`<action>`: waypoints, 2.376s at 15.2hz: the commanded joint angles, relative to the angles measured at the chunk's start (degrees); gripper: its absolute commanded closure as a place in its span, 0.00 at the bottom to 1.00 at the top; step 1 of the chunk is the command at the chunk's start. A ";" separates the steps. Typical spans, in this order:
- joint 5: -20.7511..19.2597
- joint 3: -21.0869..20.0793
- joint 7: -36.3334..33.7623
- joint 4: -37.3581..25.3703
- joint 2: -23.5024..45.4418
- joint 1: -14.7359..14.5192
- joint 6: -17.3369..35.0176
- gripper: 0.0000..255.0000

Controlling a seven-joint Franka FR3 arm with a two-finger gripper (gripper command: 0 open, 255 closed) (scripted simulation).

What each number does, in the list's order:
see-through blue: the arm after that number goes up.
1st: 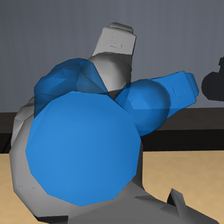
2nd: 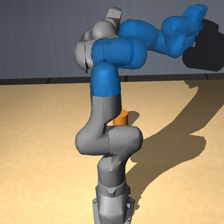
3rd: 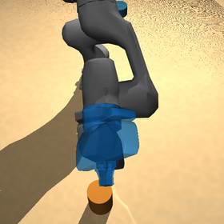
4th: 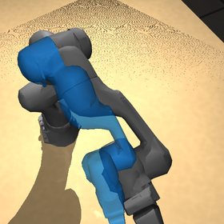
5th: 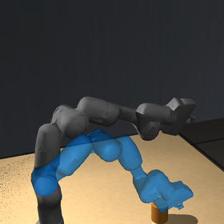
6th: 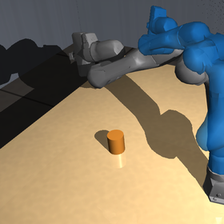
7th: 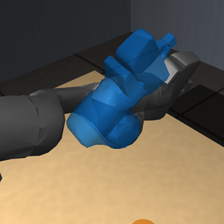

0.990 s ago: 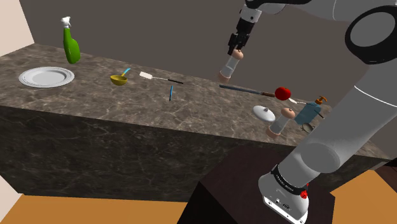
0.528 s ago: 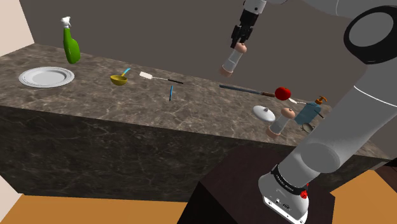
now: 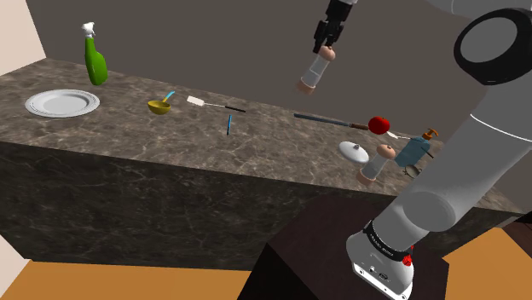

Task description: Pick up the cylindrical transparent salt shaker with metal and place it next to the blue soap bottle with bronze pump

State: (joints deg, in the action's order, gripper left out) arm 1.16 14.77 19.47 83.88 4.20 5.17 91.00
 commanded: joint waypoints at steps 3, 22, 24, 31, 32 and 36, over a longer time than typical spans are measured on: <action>0.37 0.15 0.27 -4.95 1.31 0.25 -3.70 1.00; -2.60 0.08 1.14 21.58 -9.58 -0.02 12.12 0.00; -3.04 0.19 1.42 26.75 -11.00 0.13 15.87 0.00; -4.15 0.97 2.86 42.27 -13.54 0.87 28.79 0.00; -4.26 1.14 3.13 44.20 -13.60 0.99 30.66 0.00; -4.50 1.89 4.42 51.29 -12.98 1.46 38.27 0.00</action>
State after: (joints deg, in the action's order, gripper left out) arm -3.21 16.36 23.38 132.99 -8.81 6.41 126.97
